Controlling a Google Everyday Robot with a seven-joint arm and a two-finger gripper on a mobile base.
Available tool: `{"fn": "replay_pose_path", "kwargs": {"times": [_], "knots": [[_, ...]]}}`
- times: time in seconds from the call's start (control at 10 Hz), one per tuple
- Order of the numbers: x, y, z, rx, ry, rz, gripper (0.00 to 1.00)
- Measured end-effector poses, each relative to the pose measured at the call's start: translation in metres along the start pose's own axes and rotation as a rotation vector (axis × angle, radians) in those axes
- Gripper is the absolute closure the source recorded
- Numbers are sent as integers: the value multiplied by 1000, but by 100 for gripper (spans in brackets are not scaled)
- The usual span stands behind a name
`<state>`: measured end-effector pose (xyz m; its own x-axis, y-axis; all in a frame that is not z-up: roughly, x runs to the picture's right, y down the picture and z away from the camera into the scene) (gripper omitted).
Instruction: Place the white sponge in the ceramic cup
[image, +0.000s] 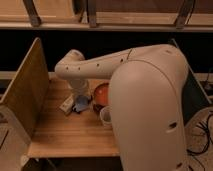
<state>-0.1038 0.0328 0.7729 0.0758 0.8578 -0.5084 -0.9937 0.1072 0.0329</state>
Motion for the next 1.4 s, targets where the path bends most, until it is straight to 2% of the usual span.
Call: {"fn": "replay_pose_path", "kwargs": {"times": [0.2,0.3,0.6,0.9,1.1,1.4], "knots": [[-14,-46,-11,55,-38,68,100],[-17,-64,-12,77,-43,91,100],[-16,-54,-11,60,-42,82,100],[1,-48,-7,82,-14,68,100],[13,-63,-16,116,-5,85,100],[26,-91,-34,192,-8,118,100]]}}
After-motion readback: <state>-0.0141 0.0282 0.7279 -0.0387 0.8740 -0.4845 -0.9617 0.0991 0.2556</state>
